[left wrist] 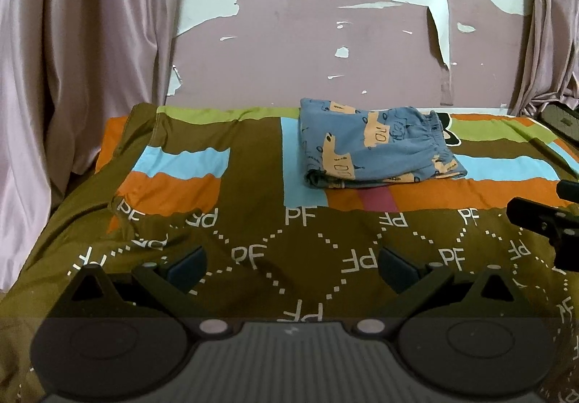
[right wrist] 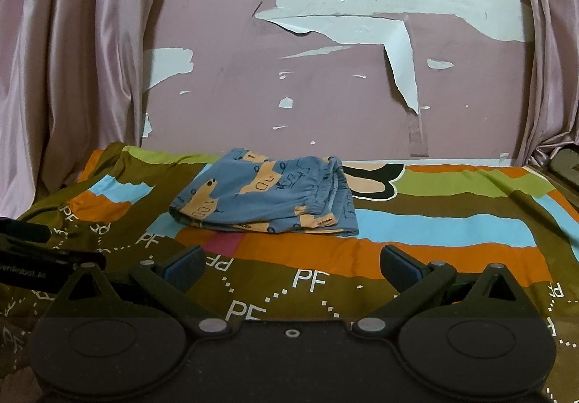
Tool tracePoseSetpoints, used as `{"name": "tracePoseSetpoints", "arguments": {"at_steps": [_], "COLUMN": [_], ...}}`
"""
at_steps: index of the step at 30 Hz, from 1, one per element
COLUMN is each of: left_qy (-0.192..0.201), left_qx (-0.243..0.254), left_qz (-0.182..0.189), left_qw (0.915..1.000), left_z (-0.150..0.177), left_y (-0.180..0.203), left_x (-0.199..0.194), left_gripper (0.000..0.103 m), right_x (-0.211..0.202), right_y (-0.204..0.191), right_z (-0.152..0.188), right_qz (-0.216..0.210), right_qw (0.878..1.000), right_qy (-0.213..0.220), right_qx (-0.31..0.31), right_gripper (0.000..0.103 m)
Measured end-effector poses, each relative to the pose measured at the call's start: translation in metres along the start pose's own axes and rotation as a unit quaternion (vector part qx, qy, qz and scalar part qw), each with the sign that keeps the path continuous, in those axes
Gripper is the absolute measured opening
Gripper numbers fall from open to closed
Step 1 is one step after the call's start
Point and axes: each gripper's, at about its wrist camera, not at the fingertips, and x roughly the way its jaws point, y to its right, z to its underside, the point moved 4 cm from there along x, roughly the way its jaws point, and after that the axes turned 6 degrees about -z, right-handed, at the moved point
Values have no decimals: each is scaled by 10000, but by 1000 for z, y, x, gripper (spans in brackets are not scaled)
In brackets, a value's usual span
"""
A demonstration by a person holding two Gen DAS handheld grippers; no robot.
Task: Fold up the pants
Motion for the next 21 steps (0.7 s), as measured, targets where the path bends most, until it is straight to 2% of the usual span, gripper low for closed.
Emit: {"name": "tracePoseSetpoints", "arguments": {"at_steps": [21], "left_qy": [-30], "left_qx": [-104], "left_qz": [29], "left_qw": [9999], "left_z": [0], "left_y": [-2], "left_x": [-2], "left_gripper": [103], "right_x": [0], "right_y": [2], "right_z": [0], "right_qz": [16], "right_qw": [10000], "right_qy": [-13], "right_qx": [33], "right_gripper": [102]}}
